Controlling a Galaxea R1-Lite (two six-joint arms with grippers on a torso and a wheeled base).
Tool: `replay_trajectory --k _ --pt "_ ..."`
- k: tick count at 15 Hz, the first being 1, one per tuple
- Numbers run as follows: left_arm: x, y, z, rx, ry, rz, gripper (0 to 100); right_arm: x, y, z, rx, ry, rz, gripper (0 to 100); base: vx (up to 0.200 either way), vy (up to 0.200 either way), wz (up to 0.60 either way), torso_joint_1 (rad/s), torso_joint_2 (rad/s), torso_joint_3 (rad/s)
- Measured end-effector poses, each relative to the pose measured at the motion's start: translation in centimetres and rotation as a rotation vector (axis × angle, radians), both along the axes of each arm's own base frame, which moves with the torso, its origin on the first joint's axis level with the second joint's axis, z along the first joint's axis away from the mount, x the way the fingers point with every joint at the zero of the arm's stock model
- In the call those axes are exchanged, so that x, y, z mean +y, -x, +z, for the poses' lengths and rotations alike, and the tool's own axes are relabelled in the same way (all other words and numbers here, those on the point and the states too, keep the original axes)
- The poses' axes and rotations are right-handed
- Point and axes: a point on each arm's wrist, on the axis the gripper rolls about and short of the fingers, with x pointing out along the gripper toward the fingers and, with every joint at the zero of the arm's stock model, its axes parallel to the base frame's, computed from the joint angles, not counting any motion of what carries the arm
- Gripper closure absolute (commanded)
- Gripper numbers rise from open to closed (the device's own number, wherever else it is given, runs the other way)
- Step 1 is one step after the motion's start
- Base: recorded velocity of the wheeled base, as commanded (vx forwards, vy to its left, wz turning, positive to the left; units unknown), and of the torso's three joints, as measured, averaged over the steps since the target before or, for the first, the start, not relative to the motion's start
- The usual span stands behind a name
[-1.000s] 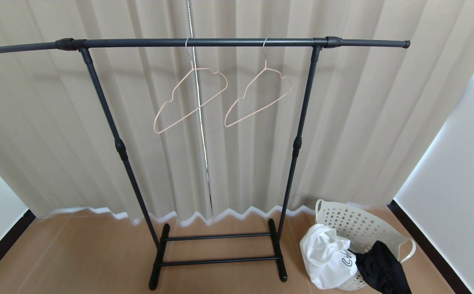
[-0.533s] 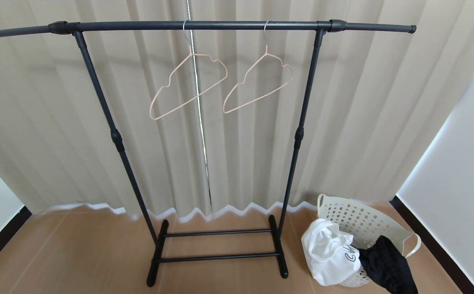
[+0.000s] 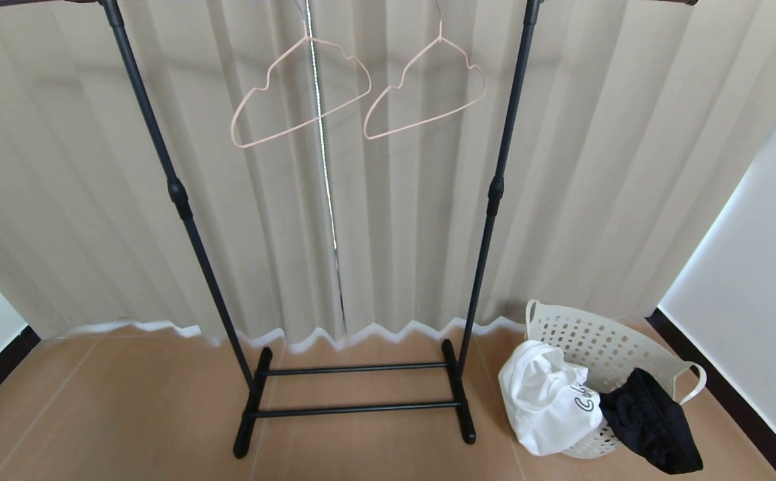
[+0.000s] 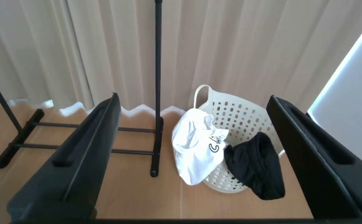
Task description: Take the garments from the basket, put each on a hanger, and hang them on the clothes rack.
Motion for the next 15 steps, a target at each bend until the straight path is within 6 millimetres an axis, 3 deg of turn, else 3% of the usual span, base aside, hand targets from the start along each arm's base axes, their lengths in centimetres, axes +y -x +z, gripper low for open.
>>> replay_trajectory --k 8,15 --pt "-0.01 0.00 0.00 0.000 -0.001 -0.005 0 0.00 0.00 0.00 0.000 0.002 0.001 0 0.000 0.000 0.00 -0.041 0.26 0.215" --pt "-0.01 0.01 0.01 -0.001 0.000 -0.007 0 0.01 0.00 -0.02 0.002 0.003 0.003 0 0.000 0.000 -0.60 0.000 0.04 0.034"
